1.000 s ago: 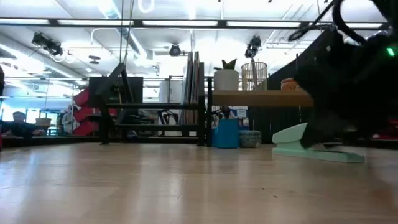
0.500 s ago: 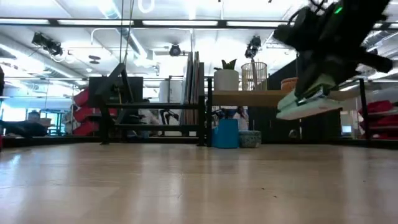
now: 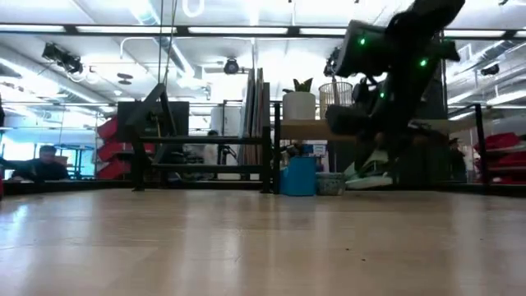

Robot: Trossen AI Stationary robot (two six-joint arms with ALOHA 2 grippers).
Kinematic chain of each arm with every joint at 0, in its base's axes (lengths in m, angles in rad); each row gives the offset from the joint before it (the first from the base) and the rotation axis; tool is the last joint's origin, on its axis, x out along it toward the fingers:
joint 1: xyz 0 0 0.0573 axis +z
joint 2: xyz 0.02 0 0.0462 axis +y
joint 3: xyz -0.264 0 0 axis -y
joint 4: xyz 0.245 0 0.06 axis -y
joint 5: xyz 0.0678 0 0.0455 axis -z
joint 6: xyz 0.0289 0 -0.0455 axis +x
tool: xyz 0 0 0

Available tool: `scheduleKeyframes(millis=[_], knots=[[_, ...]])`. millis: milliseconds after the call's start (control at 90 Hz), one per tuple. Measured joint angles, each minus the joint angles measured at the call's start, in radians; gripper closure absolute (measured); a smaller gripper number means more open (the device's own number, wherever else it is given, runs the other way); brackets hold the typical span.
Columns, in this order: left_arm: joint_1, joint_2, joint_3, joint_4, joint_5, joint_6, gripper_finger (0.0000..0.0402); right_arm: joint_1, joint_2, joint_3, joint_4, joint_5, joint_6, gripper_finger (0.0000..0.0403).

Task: Stock shelves
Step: Put the green stapler under the shelf

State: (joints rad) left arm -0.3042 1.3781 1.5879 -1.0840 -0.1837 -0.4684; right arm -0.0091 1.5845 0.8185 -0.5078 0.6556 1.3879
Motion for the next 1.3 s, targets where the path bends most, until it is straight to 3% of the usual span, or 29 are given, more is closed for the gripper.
scheduleKeyframes(millis=[222, 467, 711, 900, 1300], knots=[[0.000, -0.108, -0.102, 0.058, -0.028, -0.041, 0.0402, -0.054, 0.000, -0.032, 0.034, -0.004, -0.037, 0.0319], [0.000, -0.117, -0.120, 0.092, -0.028, -0.041, 0.0402, -0.084, 0.000, -0.072, 0.167, 0.001, -0.058, 0.0318], [0.000, -0.116, -0.120, 0.091, -0.028, -0.037, 0.0402, -0.094, 0.039, -0.075, 0.232, 0.005, -0.075, 0.0252], [0.000, -0.116, -0.120, 0.090, -0.025, -0.038, 0.0402, -0.090, 0.082, -0.065, 0.316, -0.032, -0.082, 0.0233], [0.000, -0.116, -0.120, 0.090, -0.025, -0.037, 0.0402, -0.076, 0.038, -0.031, 0.244, -0.084, -0.156, 0.0238]])
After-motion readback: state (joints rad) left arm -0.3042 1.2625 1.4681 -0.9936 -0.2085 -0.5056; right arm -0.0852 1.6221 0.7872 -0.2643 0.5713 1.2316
